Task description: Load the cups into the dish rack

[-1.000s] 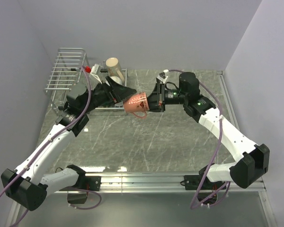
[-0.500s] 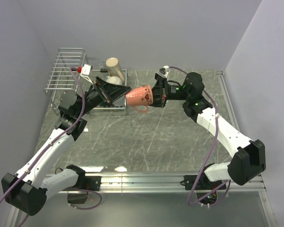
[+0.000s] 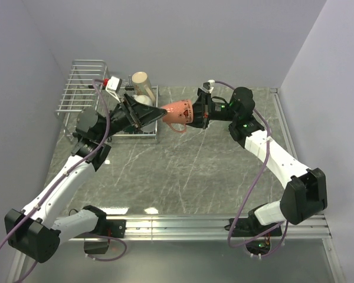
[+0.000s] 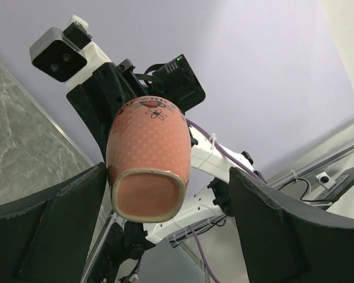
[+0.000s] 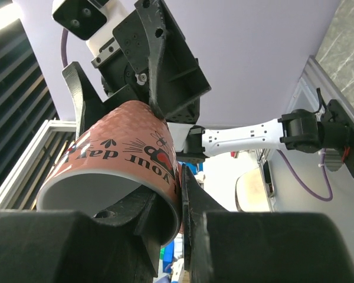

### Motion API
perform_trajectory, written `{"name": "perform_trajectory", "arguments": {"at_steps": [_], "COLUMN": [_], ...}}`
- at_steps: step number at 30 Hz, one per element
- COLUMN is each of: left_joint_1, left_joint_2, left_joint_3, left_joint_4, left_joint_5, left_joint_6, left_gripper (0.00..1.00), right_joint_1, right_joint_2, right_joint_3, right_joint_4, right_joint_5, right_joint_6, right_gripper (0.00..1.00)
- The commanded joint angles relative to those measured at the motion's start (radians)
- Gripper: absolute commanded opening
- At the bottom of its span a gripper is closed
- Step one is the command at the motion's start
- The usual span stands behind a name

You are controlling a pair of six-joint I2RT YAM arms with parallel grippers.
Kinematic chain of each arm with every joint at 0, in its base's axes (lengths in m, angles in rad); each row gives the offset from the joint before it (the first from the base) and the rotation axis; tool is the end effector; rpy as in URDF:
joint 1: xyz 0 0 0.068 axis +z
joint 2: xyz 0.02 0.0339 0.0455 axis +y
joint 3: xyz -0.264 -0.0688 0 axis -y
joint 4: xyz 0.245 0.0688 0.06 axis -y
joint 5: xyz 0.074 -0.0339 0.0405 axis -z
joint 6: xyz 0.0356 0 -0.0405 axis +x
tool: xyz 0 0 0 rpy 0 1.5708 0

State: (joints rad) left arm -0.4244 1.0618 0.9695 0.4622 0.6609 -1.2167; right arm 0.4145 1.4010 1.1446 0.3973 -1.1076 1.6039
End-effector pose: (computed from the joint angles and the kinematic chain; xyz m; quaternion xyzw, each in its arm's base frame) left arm 0.2061 -0.1171 0.4181 0.0408 0.5964 -0.6959 0.3980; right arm 0.2770 0.1567 0.3822 -0.0166 0.6844 0.7272 0.0502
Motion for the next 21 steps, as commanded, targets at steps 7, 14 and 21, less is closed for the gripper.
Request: {"name": "perform_trajectory", "arguments": {"at_steps": [7,14,21], "left_joint_1": [-0.074,-0.08,-0.08], "left_joint_2": [0.072,0.083,0.087], "left_joint_3": [0.143,0.149,0.216], "left_joint_4": [-0.094,-0.074,-0.244], "left_joint_5": [0.025,0.049,0.016], "left_joint_6": [0.103,0.1,0.183], "left_gripper": [0.84,0.39,0.0], "right_joint_1": [0.007,0.006,-0.002], "right_joint_2": [0.003,0.009,0.006], "right_joint_3": [0.035,0.017,0.03], "right_joint_4": [0.094,0.113,-0.03], "right_joint_5": [0.011,0.015,0.018], "right_joint_6": [0.036,0.045,-0.054], "right_gripper": [0.0,0.0,0.6]}}
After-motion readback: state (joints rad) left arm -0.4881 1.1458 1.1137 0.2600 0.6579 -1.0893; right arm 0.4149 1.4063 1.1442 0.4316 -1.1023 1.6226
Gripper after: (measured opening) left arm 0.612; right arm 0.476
